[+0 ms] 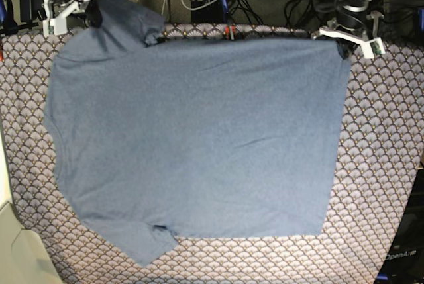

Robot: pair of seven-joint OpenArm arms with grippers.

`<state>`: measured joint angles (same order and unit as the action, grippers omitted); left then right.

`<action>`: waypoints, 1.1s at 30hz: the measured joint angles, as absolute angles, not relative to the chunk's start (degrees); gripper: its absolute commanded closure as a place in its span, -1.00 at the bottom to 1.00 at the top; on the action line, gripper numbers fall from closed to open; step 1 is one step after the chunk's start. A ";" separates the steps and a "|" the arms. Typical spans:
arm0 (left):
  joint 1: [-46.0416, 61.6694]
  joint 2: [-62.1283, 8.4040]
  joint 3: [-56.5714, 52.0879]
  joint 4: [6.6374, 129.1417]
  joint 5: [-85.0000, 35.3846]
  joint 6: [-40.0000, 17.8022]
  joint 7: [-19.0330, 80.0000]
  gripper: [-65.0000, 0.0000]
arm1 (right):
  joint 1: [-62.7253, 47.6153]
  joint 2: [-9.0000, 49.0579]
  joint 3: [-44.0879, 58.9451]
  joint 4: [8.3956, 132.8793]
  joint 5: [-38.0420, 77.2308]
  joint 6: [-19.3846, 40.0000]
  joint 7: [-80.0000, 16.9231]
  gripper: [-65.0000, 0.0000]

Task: Fold the T-shirt properly
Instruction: 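Close both grippers on the collar-side edge corners of the shirt, then lift the edge with both grippers and fold it toward the hem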

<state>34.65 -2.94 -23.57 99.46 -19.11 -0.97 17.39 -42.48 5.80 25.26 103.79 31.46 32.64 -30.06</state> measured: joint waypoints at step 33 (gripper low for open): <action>13.72 -3.33 -25.39 101.97 -13.43 -0.95 29.76 0.99 | -16.34 11.25 29.02 104.20 23.73 36.88 -40.93 1.00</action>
<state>13.72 -3.33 -25.39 101.97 -13.43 -0.95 29.76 -16.34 11.25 29.02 104.20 23.73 36.88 -40.93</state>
